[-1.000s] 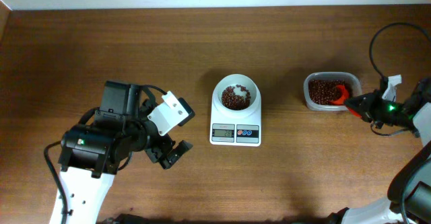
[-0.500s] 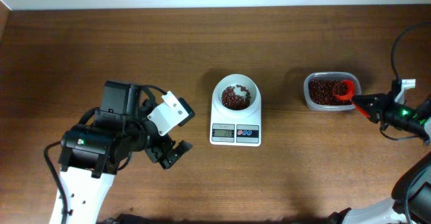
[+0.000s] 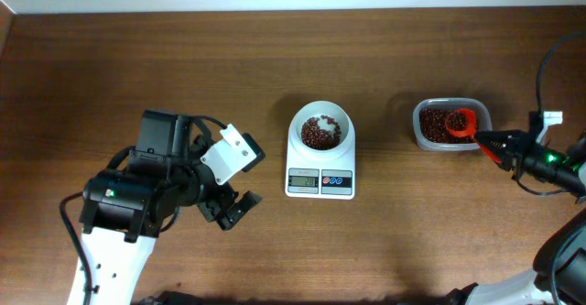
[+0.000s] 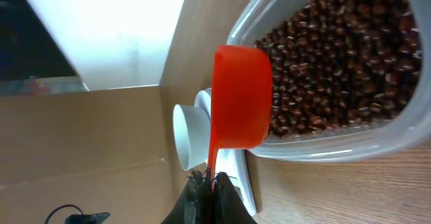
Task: Scoop and weigh 50g on scale
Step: 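Dip the scoop into the red beans with the right gripper and lift, then carry the filled scoop with the right gripper over the white bowl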
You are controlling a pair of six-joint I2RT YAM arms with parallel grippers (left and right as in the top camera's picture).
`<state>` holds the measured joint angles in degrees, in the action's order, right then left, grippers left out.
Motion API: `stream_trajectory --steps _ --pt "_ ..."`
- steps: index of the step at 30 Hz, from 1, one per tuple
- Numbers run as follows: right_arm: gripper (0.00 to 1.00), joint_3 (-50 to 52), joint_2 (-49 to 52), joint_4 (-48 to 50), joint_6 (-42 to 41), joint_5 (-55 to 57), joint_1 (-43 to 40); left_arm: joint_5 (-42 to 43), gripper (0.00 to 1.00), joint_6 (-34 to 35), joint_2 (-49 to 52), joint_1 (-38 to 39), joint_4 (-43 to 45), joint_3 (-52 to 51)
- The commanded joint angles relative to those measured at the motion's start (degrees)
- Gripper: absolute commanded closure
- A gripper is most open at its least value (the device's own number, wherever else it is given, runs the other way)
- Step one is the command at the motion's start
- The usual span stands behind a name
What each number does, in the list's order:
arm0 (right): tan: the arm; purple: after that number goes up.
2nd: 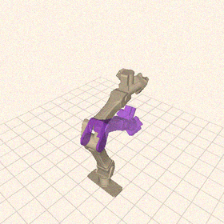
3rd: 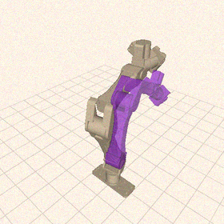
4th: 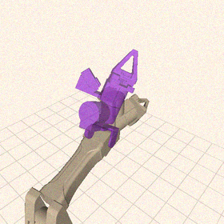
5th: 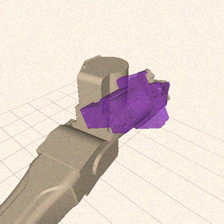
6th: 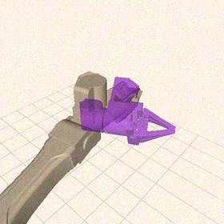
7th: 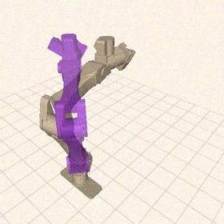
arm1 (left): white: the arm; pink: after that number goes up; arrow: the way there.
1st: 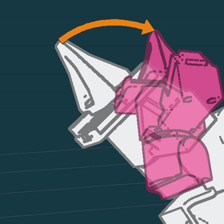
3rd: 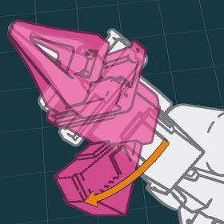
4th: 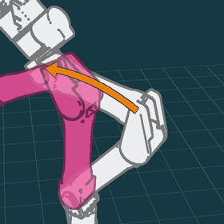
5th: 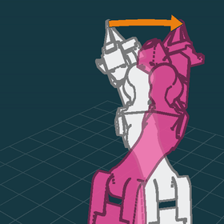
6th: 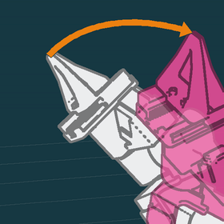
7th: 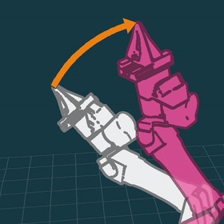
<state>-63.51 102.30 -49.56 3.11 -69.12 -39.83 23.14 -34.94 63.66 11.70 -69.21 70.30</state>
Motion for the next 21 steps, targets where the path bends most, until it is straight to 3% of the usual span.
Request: stream_trajectory --steps 1,9,21 --pt "0.96 0.3 0.3 -1.3 1.4 -3.8 -0.3 0.0 0.01 -0.9 0.0 -0.3 0.1 0.9" --pt "0.96 0.3 0.3 -9.7 9.1 -8.1 1.7 0.0 0.01 -0.9 0.0 -0.3 0.1 0.9" --pt "0.96 0.0 0.3 -9.6 9.1 -11.7 19.1 0.0 0.01 -0.9 0.0 -0.3 0.1 0.9"
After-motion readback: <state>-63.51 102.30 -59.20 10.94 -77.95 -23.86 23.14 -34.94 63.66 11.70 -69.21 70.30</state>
